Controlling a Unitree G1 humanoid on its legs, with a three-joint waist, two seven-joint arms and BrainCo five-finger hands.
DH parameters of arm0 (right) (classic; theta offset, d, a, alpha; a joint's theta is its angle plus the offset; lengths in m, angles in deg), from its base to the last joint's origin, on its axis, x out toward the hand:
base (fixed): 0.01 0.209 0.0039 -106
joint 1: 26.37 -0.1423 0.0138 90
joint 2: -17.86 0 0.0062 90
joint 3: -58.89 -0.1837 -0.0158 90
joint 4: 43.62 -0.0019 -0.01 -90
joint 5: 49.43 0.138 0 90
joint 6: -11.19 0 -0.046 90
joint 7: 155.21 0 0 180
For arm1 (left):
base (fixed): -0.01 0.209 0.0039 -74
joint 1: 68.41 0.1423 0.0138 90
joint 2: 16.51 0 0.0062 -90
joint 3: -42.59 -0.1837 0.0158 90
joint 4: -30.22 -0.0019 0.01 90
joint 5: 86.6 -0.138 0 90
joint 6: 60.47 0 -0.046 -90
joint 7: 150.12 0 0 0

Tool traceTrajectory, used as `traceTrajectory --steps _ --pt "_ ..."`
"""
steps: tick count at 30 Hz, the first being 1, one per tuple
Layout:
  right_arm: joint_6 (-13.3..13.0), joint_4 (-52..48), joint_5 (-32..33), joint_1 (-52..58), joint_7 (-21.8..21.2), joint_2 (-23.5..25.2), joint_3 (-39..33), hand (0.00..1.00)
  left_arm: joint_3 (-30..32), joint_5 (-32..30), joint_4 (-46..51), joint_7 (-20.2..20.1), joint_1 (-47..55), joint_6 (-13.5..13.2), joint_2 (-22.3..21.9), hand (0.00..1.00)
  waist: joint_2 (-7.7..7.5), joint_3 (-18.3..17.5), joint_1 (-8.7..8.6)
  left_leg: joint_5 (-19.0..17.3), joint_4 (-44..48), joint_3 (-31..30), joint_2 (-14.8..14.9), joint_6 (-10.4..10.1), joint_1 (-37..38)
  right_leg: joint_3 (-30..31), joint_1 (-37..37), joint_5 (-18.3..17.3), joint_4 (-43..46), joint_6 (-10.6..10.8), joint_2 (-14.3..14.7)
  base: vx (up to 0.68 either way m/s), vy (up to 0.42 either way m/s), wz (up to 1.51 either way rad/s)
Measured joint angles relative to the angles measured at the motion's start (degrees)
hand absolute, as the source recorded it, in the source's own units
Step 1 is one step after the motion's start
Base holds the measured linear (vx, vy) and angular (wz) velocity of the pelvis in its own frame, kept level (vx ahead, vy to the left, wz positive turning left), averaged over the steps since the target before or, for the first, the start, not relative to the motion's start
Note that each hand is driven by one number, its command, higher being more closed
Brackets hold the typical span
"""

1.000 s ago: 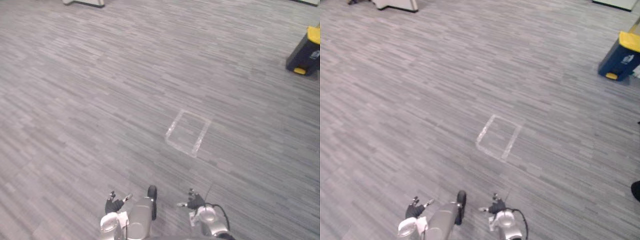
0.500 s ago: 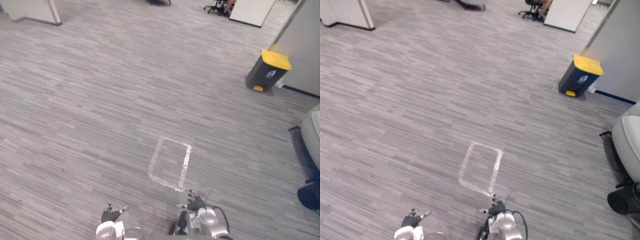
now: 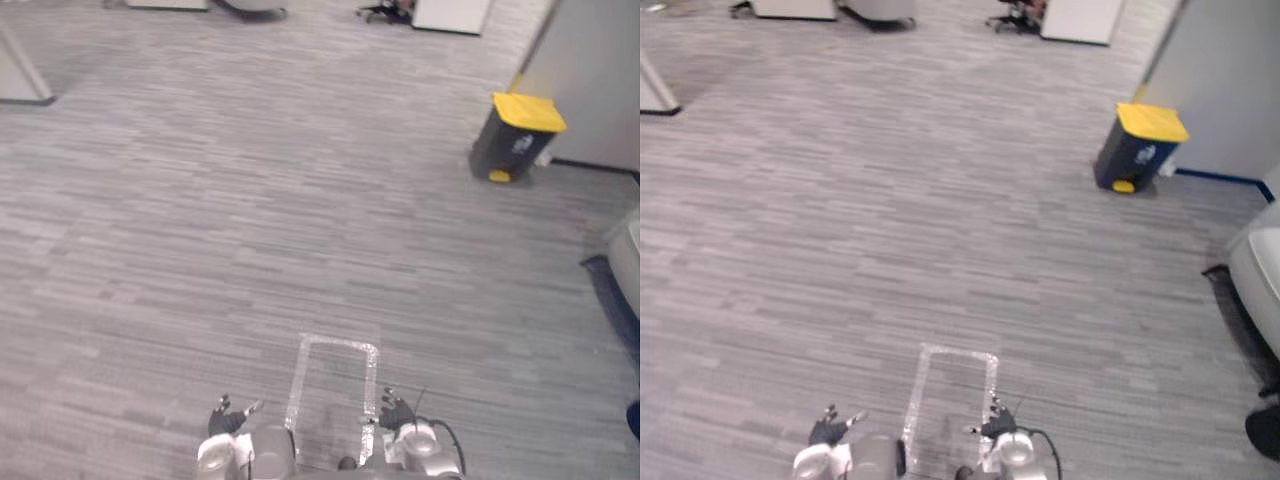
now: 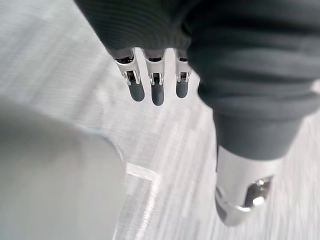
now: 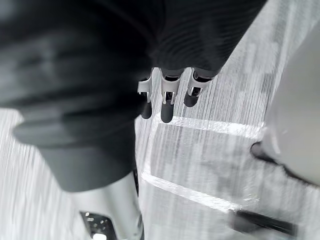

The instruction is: Organize the slippers on the shoe rack

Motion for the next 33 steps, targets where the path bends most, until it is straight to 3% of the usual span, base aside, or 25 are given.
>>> traceTrajectory --steps 1,2,4,7,8,9,11,12,14,15,16,17,18,19,21,23,24,25,26,27,28,29,31,32,33 --pt "0.0 0.1 0.0 0.2 0.0 -0.1 0.0 0.0 0.0 0.2 -0.3 0.1 0.2 -0.1 -0.4 0.0 1.35 -0.3 0.14 4.7 -0.8 -1.4 -0.2 -2.0 0.6 2.0 0.2 -1.9 1.3 1.7 0.1 0.43 0.393 -1.5" --pt "0.1 1.1 0.0 0.2 -0.3 0.2 0.9 0.0 0.0 0.2 -1.0 0.0 0.0 -0.1 0.2 0.0 0.28 -1.0 0.1 4.9 0.5 1.0 -1.5 -0.1 1.7 5.3 -0.2 -3.1 3.8 2.4 -1.5 0.51 0.458 -1.23" --pt "0.1 0.8 -0.1 0.6 -0.5 0.6 1.9 0.0 0.1 0.2 -1.0 0.1 0.2 -0.1 0.6 0.0 -0.85 -1.6 0.14 2.0 1.8 5.9 -1.4 1.6 3.0 8.0 -1.4 -2.7 6.9 2.4 -2.9 0.38 0.343 -1.11" --pt "0.0 0.0 -0.2 0.6 -0.8 0.5 2.9 0.0 0.1 0.1 -1.2 0.0 0.2 0.1 0.9 0.0 -1.45 -2.1 0.57 -1.1 3.3 13.6 0.6 4.4 6.2 7.2 -4.7 -0.9 14.0 5.4 -4.9 0.29 0.273 -1.35" --pt "0.0 -0.4 -0.3 0.7 -0.9 0.5 2.6 0.0 -0.1 0.1 -1.3 0.0 0.2 0.1 1.4 0.0 -1.78 -2.1 0.62 -1.7 2.3 17.0 1.0 5.2 8.7 2.6 -7.8 -0.1 19.2 6.3 -7.2 0.26 0.211 -1.46" --pt "0.0 -0.3 -0.3 0.9 -1.0 0.6 2.2 0.0 -0.1 0.1 -2.4 0.0 0.0 0.2 1.5 0.0 -1.72 -2.1 0.54 -2.0 0.7 19.5 1.4 5.6 11.8 -4.9 -9.4 -0.4 23.6 5.8 -10.2 0.24 0.19 -1.36" --pt "-0.1 0.7 -0.3 0.6 -1.1 0.5 2.2 0.0 -0.3 0.3 -3.8 0.0 -0.1 0.1 1.5 0.0 -1.24 -1.8 0.43 -2.0 -1.2 22.1 2.4 5.6 15.4 -12.5 -9.3 -1.4 24.9 4.1 -12.2 0.21 0.121 -1.05" --pt "-0.3 2.1 -0.9 0.2 -1.3 -0.1 2.8 0.0 -1.1 0.3 -5.1 0.0 -0.4 0.1 1.9 0.0 -0.25 -1.5 0.34 -2.0 -3.9 23.0 3.7 5.6 19.3 -18.8 -9.1 -2.3 23.7 3.4 -12.2 0.22 0.067 -1.33" --pt "-0.3 2.5 -2.2 -0.1 -1.3 -0.2 4.2 0.0 -2.4 0.3 -6.0 -0.1 -0.5 0.1 2.6 0.0 -0.42 -1.6 -0.13 -2.0 -5.8 24.9 5.0 5.6 21.6 -22.9 -9.5 -2.2 19.6 3.3 -10.9 0.14 0.012 -1.0" --pt "-0.7 2.9 -2.5 -0.5 -1.4 -0.3 4.5 0.0 -3.1 0.3 -6.4 -0.2 -0.5 0.1 3.1 0.0 -1.11 -2.0 -0.38 -2.0 -7.7 28.0 5.3 5.6 22.3 -26.2 -11.5 0.1 14.6 3.3 -10.6 0.09 -0.021 -0.86" --pt "-0.7 3.9 -2.5 -1.1 -1.4 -0.8 4.5 0.0 -3.3 0.3 -6.7 -0.3 -0.7 0.1 3.4 0.0 -1.45 -2.0 -0.35 -2.0 -8.9 30.2 4.9 5.4 23.1 -28.2 -13.8 4.5 10.4 2.7 -10.9 0.15 -0.057 -1.02" --pt "-0.7 4.4 -2.5 -1.4 -1.4 -1.2 4.5 0.0 -3.5 0.3 -6.8 -0.4 -0.8 0.1 3.8 0.0 -2.23 -2.3 -0.36 -1.8 -9.6 30.5 3.7 4.6 23.2 -29.2 -14.8 9.2 6.9 0.7 -11.0 0.15 -0.08 -0.65" --pt "-0.7 4.4 -2.5 -1.7 -1.5 -1.5 4.4 0.0 -3.6 0.2 -7.3 -0.4 -1.1 0.0 3.8 0.0 -2.21 -2.1 -0.36 -1.8 -9.7 30.1 3.7 4.4 23.3 -29.1 -15.2 8.9 6.8 0.2 -10.9 0.19 -0.126 -0.52" --pt "-0.7 4.9 -2.5 -2.1 -1.4 -3.4 4.3 0.0 -3.9 0.1 -8.5 -0.6 -1.8 0.3 3.3 0.0 0.41 -2.2 -0.87 -1.4 -9.9 28.3 5.0 3.4 23.5 -28.8 -13.6 9.9 3.6 -0.4 -8.4 0.1 -0.092 -0.34" --pt "-0.9 5.2 -2.5 -2.1 -1.4 -3.9 4.2 0.0 -4.7 0.1 -8.8 -0.7 -1.9 0.3 2.9 0.0 1.57 -2.3 -1.1 -1.5 -8.5 27.1 6.3 3.3 23.3 -28.7 -11.7 10.6 0.2 -0.4 -6.2 0.13 -0.11 -0.21" --pt "-0.8 5.7 -2.4 -1.8 -1.3 -4.2 2.2 0.0 -4.3 0.0 -7.5 -1.6 -2.0 0.4 2.3 0.0 2.09 -1.8 -0.99 -0.9 8.4 26.2 11.2 2.5 18.5 -28.0 -6.5 10.8 -6.4 -0.2 -1.9 0.1 -0.159 -0.15" --pt "-0.8 5.5 -2.4 -1.6 -1.2 -4.1 2.2 0.0 -3.9 0.0 -7.3 -1.6 -2.0 0.4 2.2 0.0 2.24 -1.7 -0.88 -0.4 11.3 25.7 11.8 2.1 17.6 -27.8 -5.9 10.8 -6.7 -0.3 -1.4 0.14 -0.147 -0.61" --pt "-0.7 4.5 -2.3 -0.9 -1.0 -3.8 2.2 0.0 -2.7 -0.1 -6.2 -1.5 -1.5 0.4 1.6 0.0 2.84 -1.6 -0.35 3.9 22.8 23.5 14.5 2.5 13.3 -24.8 -3.9 9.9 -7.5 -1.7 0.9 0.17 -0.088 -0.9" --pt "-0.6 4.1 -2.3 -0.6 -0.9 -3.9 2.2 0.0 -2.3 -0.2 -5.8 -1.5 -1.2 0.3 1.3 0.0 2.75 -1.6 -0.02 5.3 27.2 22.2 14.8 2.9 11.5 -22.8 -3.4 9.6 -7.5 -1.9 1.6 0.26 -0.046 -1.47" --pt "-0.6 3.8 -2.2 -1.0 -0.7 -3.9 2.1 0.0 -2.1 -0.3 -5.5 -1.5 -0.9 0.3 1.3 0.0 2.9 -1.5 0.25 1.4 28.0 20.1 13.6 2.5 9.7 -19.2 -3.3 9.4 -7.5 -2.2 1.9 0.2 0.015 -1.19" --pt "-0.6 3.7 -2.2 -1.0 -0.6 -3.9 2.1 0.0 -2.2 -0.3 -5.4 -1.5 -0.9 0.2 1.3 0.0 2.84 -1.5 0.25 0.3 27.3 19.7 12.9 2.3 9.2 -18.2 -3.4 9.4 -7.5 -2.3 1.9 0.22 0.04 -1.54" --pt "-0.5 3.8 -2.2 -1.1 -0.6 -3.9 2.1 0.0 -2.3 -0.3 -5.1 -1.3 -0.9 0.1 1.2 0.0 2.63 -1.4 0.45 -2.8 22.0 17.2 10.0 2.0 8.0 -14.6 -3.4 9.9 -7.5 -2.9 1.5 0.19 0.072 -1.55" --pt "-0.1 3.8 -2.1 -1.0 -0.6 -3.6 2.1 0.0 -2.3 -0.3 -4.5 -1.1 -0.9 0.0 0.5 0.0 2.54 -1.3 1.18 -3.9 11.4 10.3 5.4 1.6 7.7 -9.2 -2.8 9.8 -7.4 -2.3 1.3 0.25 0.163 -1.62" --pt "0.0 3.8 -2.0 -1.0 -0.5 -3.3 2.1 0.0 -2.3 -0.3 -4.2 -1.1 -1.0 0.0 0.3 0.0 2.23 -1.2 1.49 -3.6 5.2 4.0 2.3 1.3 7.6 -6.2 -2.5 9.3 -7.0 -1.5 0.8 0.22 0.191 -1.08" --pt "0.0 3.8 -2.0 -1.0 -0.5 -3.2 2.1 0.0 -2.3 -0.3 -3.9 -1.1 -1.0 0.0 0.1 0.0 2.23 -1.2 1.68 -3.2 2.5 1.3 1.1 1.1 7.7 -5.2 -2.5 9.1 -6.6 -1.0 0.8 0.17 0.165 -0.92"
